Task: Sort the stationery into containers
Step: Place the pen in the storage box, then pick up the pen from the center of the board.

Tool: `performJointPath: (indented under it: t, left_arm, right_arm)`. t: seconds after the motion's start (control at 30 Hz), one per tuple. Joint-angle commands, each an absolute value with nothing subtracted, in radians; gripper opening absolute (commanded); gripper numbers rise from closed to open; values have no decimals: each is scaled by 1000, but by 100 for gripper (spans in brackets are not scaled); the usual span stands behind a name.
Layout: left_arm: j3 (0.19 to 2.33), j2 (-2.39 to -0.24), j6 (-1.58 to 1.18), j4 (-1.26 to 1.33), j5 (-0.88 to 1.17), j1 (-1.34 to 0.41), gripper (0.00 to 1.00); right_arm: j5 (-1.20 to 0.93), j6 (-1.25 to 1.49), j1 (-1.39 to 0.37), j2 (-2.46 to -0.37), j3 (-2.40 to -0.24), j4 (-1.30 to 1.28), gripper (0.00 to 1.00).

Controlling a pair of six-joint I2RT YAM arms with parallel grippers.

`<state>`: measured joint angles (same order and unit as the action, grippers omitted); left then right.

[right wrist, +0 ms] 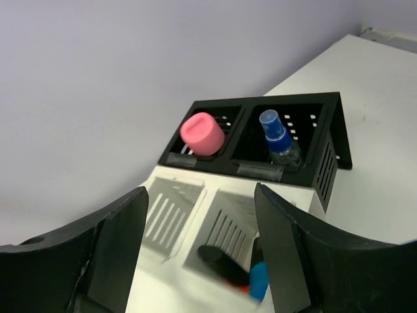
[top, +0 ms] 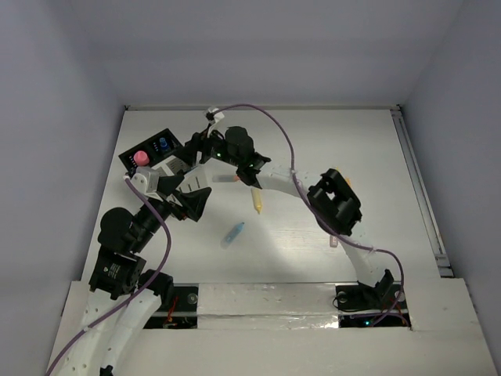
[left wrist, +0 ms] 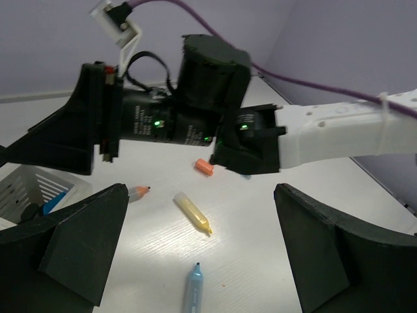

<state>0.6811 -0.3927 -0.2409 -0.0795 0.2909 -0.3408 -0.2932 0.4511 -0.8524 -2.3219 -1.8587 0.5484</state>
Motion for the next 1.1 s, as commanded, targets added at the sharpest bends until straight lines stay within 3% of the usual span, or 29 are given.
performJointPath:
  t: [0.0, 0.1, 0.23, 0.4, 0.53, 0.63, 0.67, 0.7, 0.83, 1.07]
  left_arm:
    - [704, -410, -241, -35, 295, -347, 93]
    - [703, -411, -239, -37, 296, -347, 92]
    - [699, -414, -245, -34, 301, -347, 90]
    - [695, -429, -248, -28, 314, -347, 87]
    - [695, -434, -247, -28, 316, -337, 86]
    - [695, -440, -250, -28, 314, -337, 86]
    - [695, -440, -250, -28, 316, -337, 86]
    - [695, -442, -250, -26, 316, -337, 86]
    - [695, -446, -252, -21, 324, -328, 86]
    - [693, -442, -252, -25, 324, -328, 86]
  right_arm:
    - [-244, 396, -859, -2116, -1714, 577, 72]
    - [-189, 387, -839, -2017, -1572, 555, 70]
    - [-140, 403, -796, -1834, -1296, 491, 51]
    - [-132, 407, -747, -1707, -1126, 289, 30]
    - [-236, 413, -747, -1657, -1075, 110, 29]
    - [-252, 429, -775, -1617, -1048, -36, 38]
    - [-241, 434, -805, -1603, -1039, -60, 44]
    - [-236, 454, -824, -1586, -1028, -81, 60]
    - [-238, 488, -943, -1626, -1049, -185, 79]
    - [-235, 564, -1006, -1775, -1086, -146, 79]
